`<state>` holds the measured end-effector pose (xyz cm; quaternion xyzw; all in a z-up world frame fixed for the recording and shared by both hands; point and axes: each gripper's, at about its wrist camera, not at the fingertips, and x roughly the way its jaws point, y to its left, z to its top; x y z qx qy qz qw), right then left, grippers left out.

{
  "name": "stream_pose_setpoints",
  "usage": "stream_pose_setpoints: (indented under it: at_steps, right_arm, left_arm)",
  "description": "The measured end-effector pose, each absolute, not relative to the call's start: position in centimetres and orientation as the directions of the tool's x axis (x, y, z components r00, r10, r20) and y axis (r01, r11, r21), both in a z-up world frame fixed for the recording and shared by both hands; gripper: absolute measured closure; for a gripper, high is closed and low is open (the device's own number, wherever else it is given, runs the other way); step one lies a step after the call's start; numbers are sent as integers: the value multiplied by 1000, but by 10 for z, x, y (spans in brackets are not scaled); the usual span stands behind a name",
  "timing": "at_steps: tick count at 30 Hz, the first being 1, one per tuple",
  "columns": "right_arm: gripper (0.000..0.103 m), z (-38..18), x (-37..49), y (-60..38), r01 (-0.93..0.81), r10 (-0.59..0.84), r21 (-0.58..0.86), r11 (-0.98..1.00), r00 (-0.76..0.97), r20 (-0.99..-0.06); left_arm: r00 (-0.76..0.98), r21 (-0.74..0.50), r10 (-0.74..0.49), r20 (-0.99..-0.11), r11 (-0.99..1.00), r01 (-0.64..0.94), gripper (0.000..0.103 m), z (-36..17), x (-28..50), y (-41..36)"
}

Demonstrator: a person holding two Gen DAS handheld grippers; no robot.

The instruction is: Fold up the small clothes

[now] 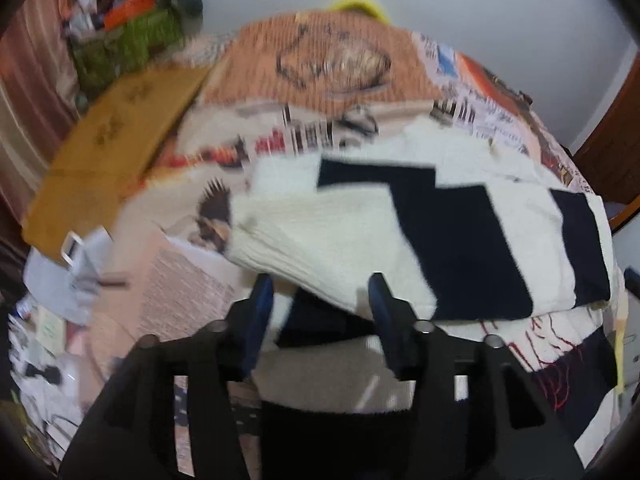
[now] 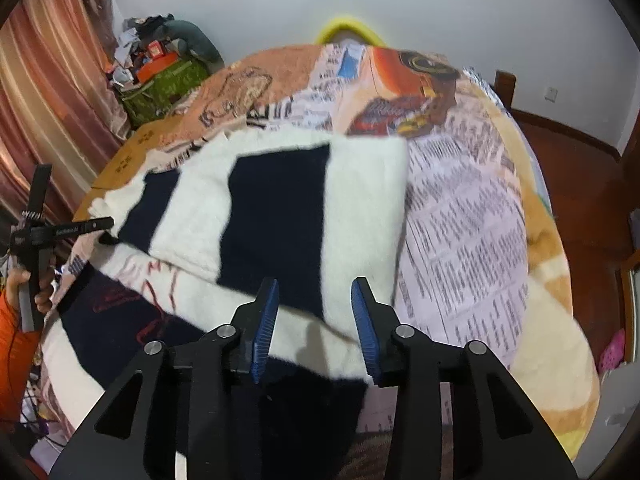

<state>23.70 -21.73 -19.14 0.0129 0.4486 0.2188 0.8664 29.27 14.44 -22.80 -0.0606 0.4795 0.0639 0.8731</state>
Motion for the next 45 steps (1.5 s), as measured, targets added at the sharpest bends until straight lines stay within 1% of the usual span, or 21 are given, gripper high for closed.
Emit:
stream_pose_setpoints:
  at_steps: [3,5,6,7,8,11,15,19,21,22,25,29,38,42,44,45]
  right_arm:
    - [67,-186,250,-209,-379,400,216,900,517,-757]
    - [64,-186,259,-201,-385,402,214,898,519,-754]
    - [60,-185,262,-198,-388,406,215,896,521,-751]
    - [59,-186,267,-193,-393,410,215,894,522,-748]
    - [57,-188,272,-189,-397,410,213,893,522,-748]
    - [57,-196,284,-181,-395,410,218,893,510,-756]
    - [57,-216,302,-180,-355,412,261,898,469,-781]
    - [57,-226,312,-185,-337,422,284,898,469,-776]
    - [57,-226,311,-188,-342,426,284,896,473,-771]
    - [57,-226,310,-189,-347,423,277,896,475,-772]
    - [57,-225,305,-190,-360,389,224,906,493,-778]
    - [57,-226,297,-193,-360,353,179,916,506,-787]
    - [57,-214,273,-208,-320,297,143,937,505,-811]
    - [56,-202,254,-217,-293,305,173,940,503,-809]
    - [55,-192,239,-219,-302,315,174,937,518,-796]
    - [52,-188,233,-219,-306,313,168,937,526,-790]
  left_arm:
    - [572,-33,73,-817,984,-174,43,-206,291,147]
    - [607,-68,53,-793,982,-175,32,-191,292,150]
    - [622,-82,44,-781,982,-172,29,-186,293,152]
    - [632,-87,41,-773,981,-171,26,-183,296,152]
    - [635,-85,44,-771,982,-171,26,-182,298,152]
    - [613,-82,42,-789,982,-173,25,-190,312,149]
    - [535,-90,10,-845,983,-161,24,-226,335,143]
    - [467,-43,45,-883,984,-175,24,-262,350,141]
    - [461,-40,47,-886,983,-177,20,-272,354,143]
    - [468,-39,51,-882,983,-181,15,-274,353,144]
    - [468,-35,53,-882,983,-178,14,-273,352,147]
    - [466,9,86,-881,986,-165,14,-267,342,144]
    - [477,43,123,-870,984,-175,14,-245,297,150]
    - [506,22,123,-853,979,-201,14,-225,271,156]
    - [521,16,125,-845,978,-209,14,-215,258,157]
    - [526,12,124,-841,977,-212,14,-211,252,158]
